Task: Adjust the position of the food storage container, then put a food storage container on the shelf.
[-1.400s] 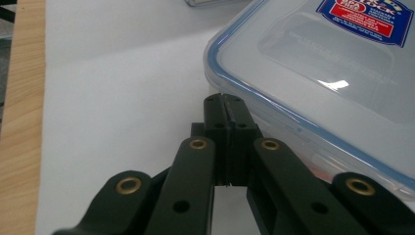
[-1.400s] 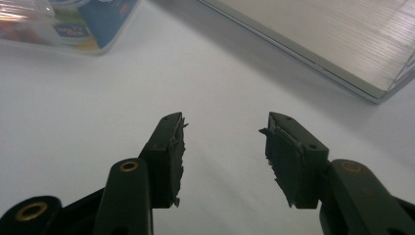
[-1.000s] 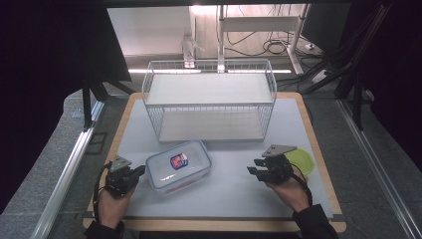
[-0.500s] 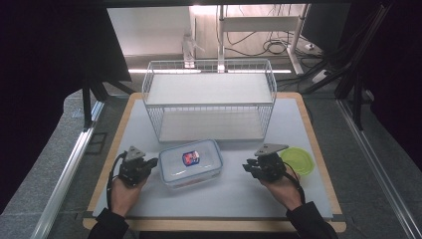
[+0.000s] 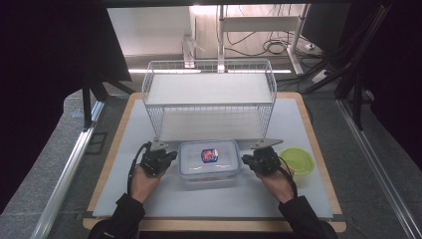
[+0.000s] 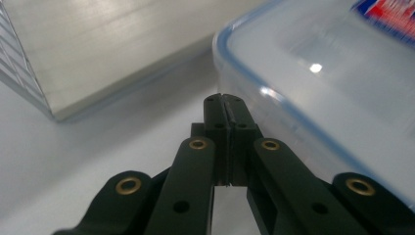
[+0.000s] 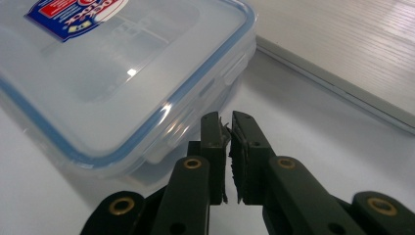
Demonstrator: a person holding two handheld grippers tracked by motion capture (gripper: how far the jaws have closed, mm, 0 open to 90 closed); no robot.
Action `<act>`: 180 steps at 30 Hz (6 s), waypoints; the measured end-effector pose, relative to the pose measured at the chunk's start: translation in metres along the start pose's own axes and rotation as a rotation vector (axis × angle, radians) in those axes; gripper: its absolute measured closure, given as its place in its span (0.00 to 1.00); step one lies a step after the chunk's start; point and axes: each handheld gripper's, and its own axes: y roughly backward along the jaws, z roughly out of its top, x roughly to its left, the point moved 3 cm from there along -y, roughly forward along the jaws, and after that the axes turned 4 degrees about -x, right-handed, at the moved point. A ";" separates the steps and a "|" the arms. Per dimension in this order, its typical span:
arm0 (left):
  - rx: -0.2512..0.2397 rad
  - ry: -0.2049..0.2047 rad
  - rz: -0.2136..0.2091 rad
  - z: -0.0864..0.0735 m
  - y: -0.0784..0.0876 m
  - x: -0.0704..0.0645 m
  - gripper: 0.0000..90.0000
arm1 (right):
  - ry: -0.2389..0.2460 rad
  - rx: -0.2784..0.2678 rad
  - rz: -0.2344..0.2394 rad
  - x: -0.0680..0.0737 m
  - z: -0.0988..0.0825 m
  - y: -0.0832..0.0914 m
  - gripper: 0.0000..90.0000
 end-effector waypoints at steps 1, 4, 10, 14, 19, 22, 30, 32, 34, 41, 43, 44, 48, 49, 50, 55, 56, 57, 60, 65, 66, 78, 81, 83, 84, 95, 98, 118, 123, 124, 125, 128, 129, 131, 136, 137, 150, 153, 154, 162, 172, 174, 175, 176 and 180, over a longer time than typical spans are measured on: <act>0.011 -0.005 -0.006 -0.002 0.000 -0.002 1.00 | -0.002 -0.002 0.004 0.000 0.001 -0.002 0.94; 0.038 -0.056 0.012 -0.003 0.000 -0.010 1.00 | -0.001 0.004 0.004 0.001 0.002 -0.004 0.99; 0.041 -0.050 -0.001 -0.005 0.002 -0.015 1.00 | -0.010 0.002 0.014 0.004 0.003 0.003 1.00; 0.042 -0.048 -0.010 -0.005 0.002 -0.017 1.00 | -0.005 -0.017 0.023 0.009 0.004 0.011 1.00; 0.046 -0.053 -0.013 -0.006 0.003 -0.023 1.00 | -0.004 -0.019 0.022 0.012 0.001 0.018 1.00; 0.046 -0.053 -0.019 -0.007 0.003 -0.027 1.00 | -0.006 -0.019 0.021 0.013 -0.002 0.022 1.00; 0.028 -0.059 -0.032 -0.010 0.015 -0.022 0.89 | 0.013 -0.009 0.014 0.009 -0.007 0.027 0.96; 0.011 -0.055 -0.006 -0.013 0.024 -0.017 0.81 | 0.026 -0.010 -0.009 0.008 -0.008 0.030 0.91; -0.020 -0.043 0.003 -0.016 0.033 -0.013 0.70 | 0.022 -0.021 -0.018 0.006 -0.009 0.035 0.87; -0.065 -0.085 -0.029 -0.024 0.048 -0.019 0.33 | 0.011 -0.076 -0.015 0.004 -0.009 0.048 0.65; -0.065 -0.085 -0.039 -0.028 0.050 -0.020 0.27 | 0.006 -0.086 -0.010 0.005 -0.010 0.051 0.59; -0.058 -0.084 -0.044 -0.029 0.051 -0.021 0.23 | 0.007 -0.091 -0.006 0.005 -0.011 0.052 0.55; -0.048 -0.091 -0.054 -0.033 0.053 -0.022 0.17 | 0.004 -0.098 0.012 0.007 -0.014 0.054 0.43; -0.047 -0.091 -0.060 -0.034 0.053 -0.022 0.17 | 0.004 -0.098 0.012 0.007 -0.014 0.054 0.43; -0.043 -0.101 -0.054 -0.036 0.052 -0.022 0.14 | 0.006 -0.089 0.020 0.008 -0.017 0.053 0.39; -0.038 -0.155 -0.024 -0.038 0.049 -0.022 0.08 | 0.011 -0.093 0.032 0.009 -0.018 0.052 0.32; -0.043 -0.164 -0.020 -0.038 0.049 -0.022 0.07 | 0.010 -0.096 0.037 0.009 -0.018 0.052 0.31; -0.043 -0.164 -0.020 -0.038 0.049 -0.022 0.05 | 0.010 -0.096 0.037 0.009 -0.018 0.052 0.31; -0.069 -0.153 -0.024 -0.038 0.047 -0.019 0.03 | 0.005 -0.101 0.060 0.009 -0.018 0.051 0.24; -0.089 -0.147 -0.023 -0.038 0.047 -0.016 0.03 | 0.022 -0.087 0.077 0.010 -0.018 0.047 0.19; -0.090 -0.142 -0.028 -0.038 0.048 -0.016 0.03 | 0.028 -0.083 0.075 0.010 -0.018 0.046 0.18; -0.090 -0.081 -0.101 -0.022 0.048 -0.018 0.05 | 0.005 -0.085 0.096 0.011 -0.013 0.044 0.11; -0.087 -0.066 -0.138 -0.013 0.046 -0.019 0.04 | -0.022 -0.072 0.111 0.011 -0.009 0.042 0.05; -0.072 -0.050 -0.155 -0.008 0.043 -0.018 0.04 | -0.035 -0.057 0.116 0.011 -0.008 0.039 0.03; -0.069 -0.046 -0.162 -0.006 0.041 -0.018 0.03 | -0.041 -0.053 0.117 0.011 -0.007 0.038 0.02; -0.027 -0.022 -0.252 0.008 0.013 -0.022 0.01 | -0.096 -0.006 0.187 0.014 0.004 0.024 0.06; -0.021 -0.004 -0.280 0.009 0.007 -0.021 0.01 | -0.113 0.006 0.210 0.013 0.004 0.020 0.07; 0.026 0.079 -0.440 0.012 -0.012 -0.025 0.03 | -0.269 0.080 0.330 0.007 0.004 -0.006 0.13; 0.007 0.097 -0.446 0.007 0.000 -0.023 0.19 | -0.270 0.092 0.337 0.010 0.000 0.004 0.22; 0.007 0.093 -0.445 0.006 0.002 -0.024 0.20 | -0.267 0.092 0.341 0.010 -0.001 0.006 0.24; 0.007 0.093 -0.445 0.006 0.002 -0.024 0.22 | -0.265 0.093 0.342 0.011 -0.002 0.008 0.26; 0.000 0.083 -0.443 -0.001 0.012 -0.028 0.28 | -0.247 0.097 0.346 0.013 -0.005 0.014 0.32; -0.002 0.074 -0.443 -0.002 0.014 -0.028 0.30 | -0.242 0.096 0.348 0.014 -0.005 0.016 0.34; -0.010 0.074 -0.448 -0.004 0.018 -0.028 0.34 | -0.245 0.084 0.353 0.013 -0.006 0.019 0.38; -0.038 0.153 -0.491 -0.008 0.022 -0.021 0.49 | -0.289 0.053 0.383 0.007 -0.007 0.022 0.48; -0.028 0.173 -0.490 -0.007 0.023 -0.021 0.50 | -0.303 0.051 0.388 0.007 -0.007 0.022 0.49; -0.066 0.219 -0.445 0.002 0.027 -0.017 0.59 | -0.327 -0.036 0.346 0.008 0.001 0.030 0.57; -0.084 0.209 -0.448 0.008 0.031 -0.015 0.59 | -0.338 -0.079 0.361 0.006 0.006 0.037 0.58; -0.089 0.206 -0.448 0.011 0.033 -0.015 0.59 | -0.331 -0.085 0.358 0.006 0.009 0.038 0.58; -0.111 0.168 -0.424 0.033 0.046 -0.010 0.59 | -0.304 -0.125 0.360 0.003 0.029 0.046 0.58; -0.150 0.137 -0.401 0.073 0.064 -0.002 0.59 | -0.274 -0.167 0.358 -0.006 0.063 0.059 0.58; -0.156 0.138 -0.400 0.079 0.067 0.000 0.59 | -0.267 -0.174 0.355 -0.007 0.071 0.062 0.58; -0.160 0.139 -0.401 0.081 0.068 0.001 0.59 | -0.262 -0.178 0.354 -0.007 0.074 0.063 0.58; -0.160 0.139 -0.401 0.081 0.068 0.001 0.59 | -0.258 -0.183 0.351 -0.008 0.078 0.064 0.58; -0.179 0.136 -0.396 0.096 0.077 0.007 0.59 | -0.241 -0.203 0.345 -0.009 0.094 0.069 0.58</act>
